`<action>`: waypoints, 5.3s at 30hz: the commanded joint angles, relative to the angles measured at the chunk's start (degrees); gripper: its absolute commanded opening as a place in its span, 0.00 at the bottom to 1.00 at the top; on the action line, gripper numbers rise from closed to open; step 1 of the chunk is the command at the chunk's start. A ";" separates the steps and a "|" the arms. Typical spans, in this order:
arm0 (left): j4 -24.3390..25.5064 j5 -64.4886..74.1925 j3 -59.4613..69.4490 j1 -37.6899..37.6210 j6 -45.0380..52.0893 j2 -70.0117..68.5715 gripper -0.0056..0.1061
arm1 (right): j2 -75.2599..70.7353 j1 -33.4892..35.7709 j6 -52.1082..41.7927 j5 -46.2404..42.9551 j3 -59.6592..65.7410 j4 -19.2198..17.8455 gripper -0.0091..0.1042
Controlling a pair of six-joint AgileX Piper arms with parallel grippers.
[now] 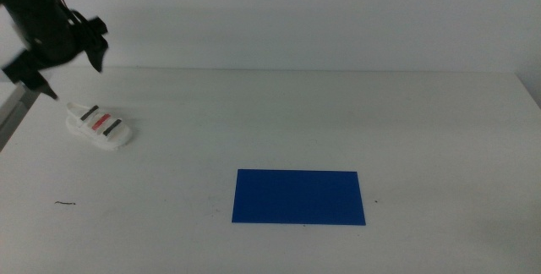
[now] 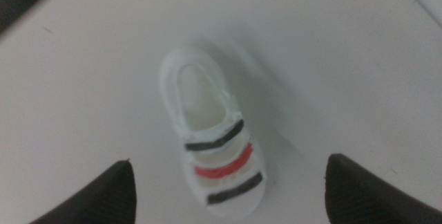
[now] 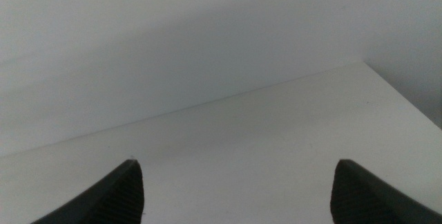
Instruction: Use one arm to grab the shoe from the table and place it on the mat.
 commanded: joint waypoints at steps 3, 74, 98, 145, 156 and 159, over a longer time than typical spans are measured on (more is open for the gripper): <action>-5.43 -1.81 -1.76 2.13 -0.09 5.66 0.89 | -0.27 0.10 -0.18 -0.48 0.14 -0.34 0.78; -11.33 2.77 1.47 -41.38 69.64 2.67 0.03 | -0.27 0.10 -0.18 -0.48 0.14 -0.34 0.78; -15.59 1.36 1.47 -41.38 108.41 7.37 0.03 | -0.27 0.10 -0.18 -0.48 0.14 -0.34 0.78; -30.84 -11.51 28.11 -17.29 80.40 -45.38 0.89 | -0.27 0.10 -0.18 -0.48 0.14 -0.34 0.78; -31.63 -56.02 71.26 -12.80 71.04 -80.53 0.89 | -0.27 0.10 -0.18 -0.48 0.14 -0.34 0.78; -30.84 -65.11 81.08 -12.80 70.90 -88.26 0.89 | -0.27 0.10 -0.18 -0.48 0.14 -0.34 0.78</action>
